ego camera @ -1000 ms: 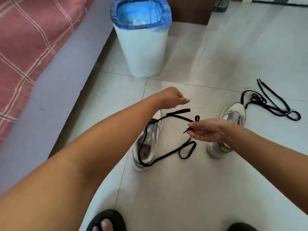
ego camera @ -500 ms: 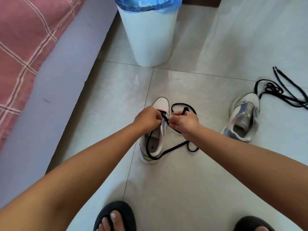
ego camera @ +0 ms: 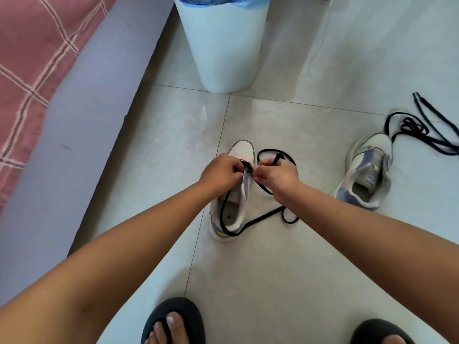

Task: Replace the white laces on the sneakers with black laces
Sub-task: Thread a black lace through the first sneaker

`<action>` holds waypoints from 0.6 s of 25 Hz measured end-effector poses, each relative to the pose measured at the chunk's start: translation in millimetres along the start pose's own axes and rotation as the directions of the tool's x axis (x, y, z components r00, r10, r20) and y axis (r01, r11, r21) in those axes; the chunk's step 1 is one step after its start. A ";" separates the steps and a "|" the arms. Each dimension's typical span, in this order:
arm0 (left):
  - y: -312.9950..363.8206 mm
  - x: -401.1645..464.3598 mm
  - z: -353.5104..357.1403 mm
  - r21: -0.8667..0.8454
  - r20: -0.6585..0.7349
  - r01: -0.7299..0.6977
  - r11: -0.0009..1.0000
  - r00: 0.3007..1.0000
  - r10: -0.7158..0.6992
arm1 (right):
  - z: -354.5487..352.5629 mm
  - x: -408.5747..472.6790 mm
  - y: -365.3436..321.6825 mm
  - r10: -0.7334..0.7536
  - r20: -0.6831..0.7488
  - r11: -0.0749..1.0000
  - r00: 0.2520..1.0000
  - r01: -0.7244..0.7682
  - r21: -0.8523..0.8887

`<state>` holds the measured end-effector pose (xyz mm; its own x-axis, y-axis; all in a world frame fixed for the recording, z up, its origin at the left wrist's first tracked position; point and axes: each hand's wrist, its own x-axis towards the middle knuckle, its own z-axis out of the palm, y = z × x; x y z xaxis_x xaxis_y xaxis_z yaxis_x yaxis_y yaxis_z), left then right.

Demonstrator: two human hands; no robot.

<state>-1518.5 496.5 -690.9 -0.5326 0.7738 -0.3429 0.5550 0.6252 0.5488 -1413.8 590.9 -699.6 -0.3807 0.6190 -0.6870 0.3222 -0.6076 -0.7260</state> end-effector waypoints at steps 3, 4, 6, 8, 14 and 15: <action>-0.7 -0.8 2.4 0.017 -0.016 0.011 1.000 1.000 -0.011 | 0.0 3.0 -2.9 -0.056 0.010 0.982 0.998 0.057 -0.178; -0.5 -1.2 3.3 0.020 -0.024 0.022 1.000 0.999 -0.021 | -0.2 4.5 -4.0 -0.092 0.005 0.961 0.996 0.090 -0.260; 1.1 -1.4 4.7 0.031 -0.034 0.040 0.999 0.999 -0.039 | 1.6 4.8 -6.6 -0.166 0.016 0.906 0.986 0.159 -0.393; 1.3 -1.1 6.8 0.037 -0.035 0.043 0.998 0.999 -0.042 | 5.9 2.1 -5.2 -0.172 0.048 0.890 0.984 0.176 -0.420; 2.4 -4.3 11.7 0.227 -0.060 0.004 0.974 0.998 0.010 | 7.2 -7.1 -1.5 -0.013 0.025 0.979 1.000 0.018 -0.204; 3.8 -5.1 13.8 0.293 -0.050 -0.027 0.956 0.998 0.044 | 6.2 -12.0 -0.2 0.016 0.046 0.973 0.999 -0.005 -0.233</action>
<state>-1504.8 496.4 -697.5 -0.5395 0.7941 -0.2799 0.7317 0.6066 0.3108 -1414.7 580.5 -691.0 -0.4145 0.5860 -0.6963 0.5168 -0.4782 -0.7101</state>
